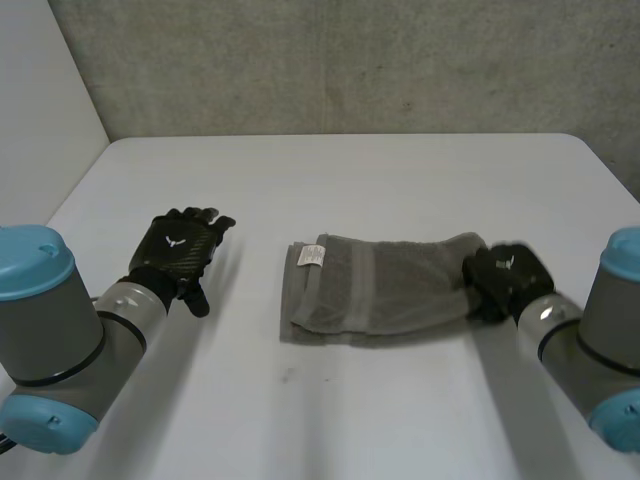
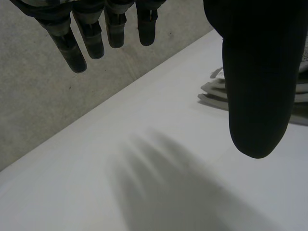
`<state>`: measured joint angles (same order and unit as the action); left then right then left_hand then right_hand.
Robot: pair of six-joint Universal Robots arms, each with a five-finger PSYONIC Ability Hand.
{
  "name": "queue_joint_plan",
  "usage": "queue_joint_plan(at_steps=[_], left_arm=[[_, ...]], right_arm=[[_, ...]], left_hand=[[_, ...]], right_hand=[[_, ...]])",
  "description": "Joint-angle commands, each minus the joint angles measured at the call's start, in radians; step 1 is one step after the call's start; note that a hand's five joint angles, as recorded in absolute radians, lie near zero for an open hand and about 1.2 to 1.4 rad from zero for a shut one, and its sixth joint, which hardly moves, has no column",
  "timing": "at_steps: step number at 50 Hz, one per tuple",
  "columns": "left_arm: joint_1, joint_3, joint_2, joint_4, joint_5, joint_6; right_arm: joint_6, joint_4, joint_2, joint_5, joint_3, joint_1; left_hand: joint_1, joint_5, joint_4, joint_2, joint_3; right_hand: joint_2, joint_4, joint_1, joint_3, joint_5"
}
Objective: Fold the towel.
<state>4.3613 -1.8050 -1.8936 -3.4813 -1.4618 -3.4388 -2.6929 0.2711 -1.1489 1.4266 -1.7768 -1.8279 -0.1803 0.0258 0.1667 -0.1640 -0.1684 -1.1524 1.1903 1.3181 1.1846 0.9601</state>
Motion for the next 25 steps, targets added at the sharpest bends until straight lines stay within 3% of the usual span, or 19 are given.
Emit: queue_joint_plan(at_steps=[1,8,13,19,21,22,23,25], left_arm=[[-0.011,-0.004,0.005,0.001,-0.002,0.001],[-0.012,-0.005,0.007,0.001,-0.005,0.001],[-0.011,-0.005,0.013,0.001,-0.006,0.001],[-0.008,0.001,0.03,0.001,-0.005,0.006],[-0.008,0.022,0.034,0.001,-0.005,0.029],[-0.008,0.023,0.034,0.001,-0.005,0.029],[-0.011,0.045,0.037,0.001,-0.005,0.048],[-0.014,0.076,0.039,0.01,-0.008,0.078]], right_arm=[[0.035,0.037,-0.055,0.012,0.146,-0.082],[0.131,-0.018,0.105,0.005,0.391,-0.411],[0.228,-0.093,0.217,-0.017,0.45,-0.517],[0.282,-0.15,0.264,-0.041,0.447,-0.55],[0.26,-0.142,0.233,-0.02,0.438,-0.542],[0.26,-0.142,0.233,-0.02,0.438,-0.542],[0.216,-0.141,0.189,-0.009,0.43,-0.539],[0.15,-0.141,0.14,0.006,0.421,-0.521]], left_hand=[[0.006,-0.026,0.008,-0.011,-0.006],[0.006,-0.026,0.008,-0.011,-0.006],[0.006,-0.026,0.008,-0.011,-0.006],[0.006,-0.026,0.008,-0.011,-0.006],[0.002,-0.022,0.012,-0.014,-0.01],[0.002,-0.022,0.012,-0.014,-0.01],[-0.007,-0.013,0.02,-0.023,-0.019],[-0.027,0.007,0.041,-0.044,-0.039]], right_hand=[[-0.244,0.206,0.078,0.212,0.262],[-0.244,0.206,0.078,0.212,0.262],[-0.244,0.206,0.078,0.212,0.262],[-0.244,0.206,0.078,0.212,0.262],[0.602,-0.64,-0.768,-0.634,-0.584],[0.606,-0.644,-0.772,-0.639,-0.589],[0.897,-0.935,-1.063,-0.929,-0.879],[0.978,-1.016,-1.144,-1.01,-0.96]])
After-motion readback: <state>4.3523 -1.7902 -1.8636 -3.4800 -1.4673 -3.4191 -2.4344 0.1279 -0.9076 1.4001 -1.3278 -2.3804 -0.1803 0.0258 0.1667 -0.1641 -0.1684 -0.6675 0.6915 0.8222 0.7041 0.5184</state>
